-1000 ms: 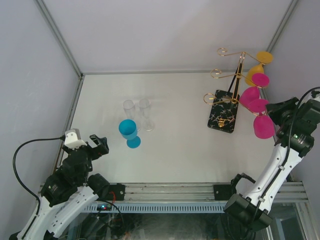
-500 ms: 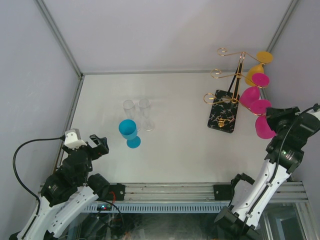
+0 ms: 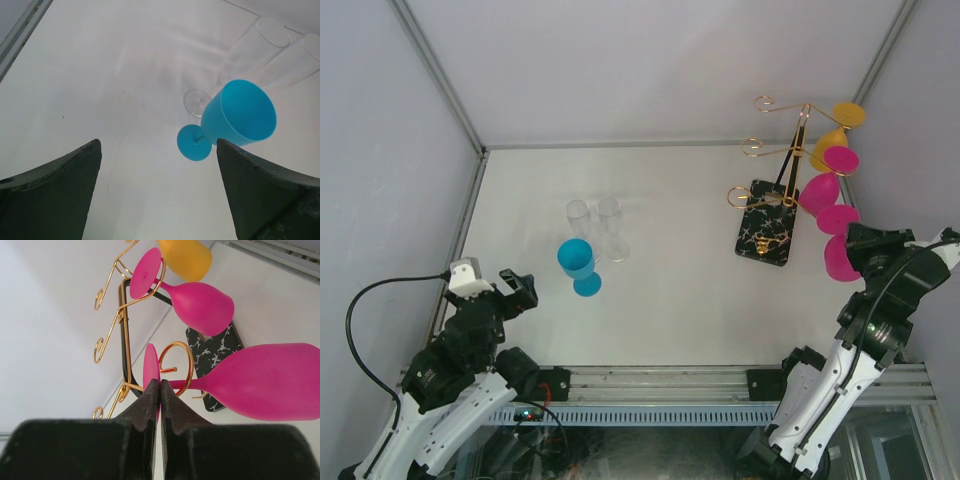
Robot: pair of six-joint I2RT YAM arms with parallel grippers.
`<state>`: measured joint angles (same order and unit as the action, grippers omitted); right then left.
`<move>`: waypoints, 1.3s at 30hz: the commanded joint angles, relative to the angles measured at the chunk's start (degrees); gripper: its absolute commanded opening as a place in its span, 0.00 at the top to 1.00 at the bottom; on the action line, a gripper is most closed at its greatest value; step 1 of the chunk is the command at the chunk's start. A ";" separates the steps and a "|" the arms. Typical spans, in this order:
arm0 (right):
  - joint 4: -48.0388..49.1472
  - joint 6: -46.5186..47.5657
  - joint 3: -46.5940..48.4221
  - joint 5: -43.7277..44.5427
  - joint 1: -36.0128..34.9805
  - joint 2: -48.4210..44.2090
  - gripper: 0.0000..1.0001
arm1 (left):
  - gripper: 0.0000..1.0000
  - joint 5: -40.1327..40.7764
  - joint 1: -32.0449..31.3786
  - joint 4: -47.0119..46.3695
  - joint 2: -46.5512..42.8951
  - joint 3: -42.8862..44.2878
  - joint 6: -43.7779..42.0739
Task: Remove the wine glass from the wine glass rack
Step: Pick up the wine glass from the wine rack.
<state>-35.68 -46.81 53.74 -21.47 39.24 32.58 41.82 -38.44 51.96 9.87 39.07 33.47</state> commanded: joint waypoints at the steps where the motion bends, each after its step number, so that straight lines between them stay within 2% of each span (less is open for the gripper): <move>1: 3.46 -3.00 -0.45 -1.14 -0.04 -0.89 1.00 | 0.00 -0.12 0.38 -1.71 0.76 0.04 0.12; 11: 8.16 -4.89 -0.93 -6.45 -0.13 2.91 1.00 | 0.00 0.08 0.38 -1.63 0.77 0.04 0.18; 21: 15.83 -11.43 -2.06 -10.84 -0.97 8.52 1.00 | 0.00 0.54 0.38 -1.41 0.84 0.04 0.44; 39: 22.40 -12.36 -2.06 1.03 -1.98 10.22 1.00 | 0.00 1.07 0.38 -1.18 0.59 0.13 0.76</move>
<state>-18.15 -58.59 51.27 -24.62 37.47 43.29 41.89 -38.44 51.96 9.87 39.07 33.50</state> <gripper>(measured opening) 0.003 0.996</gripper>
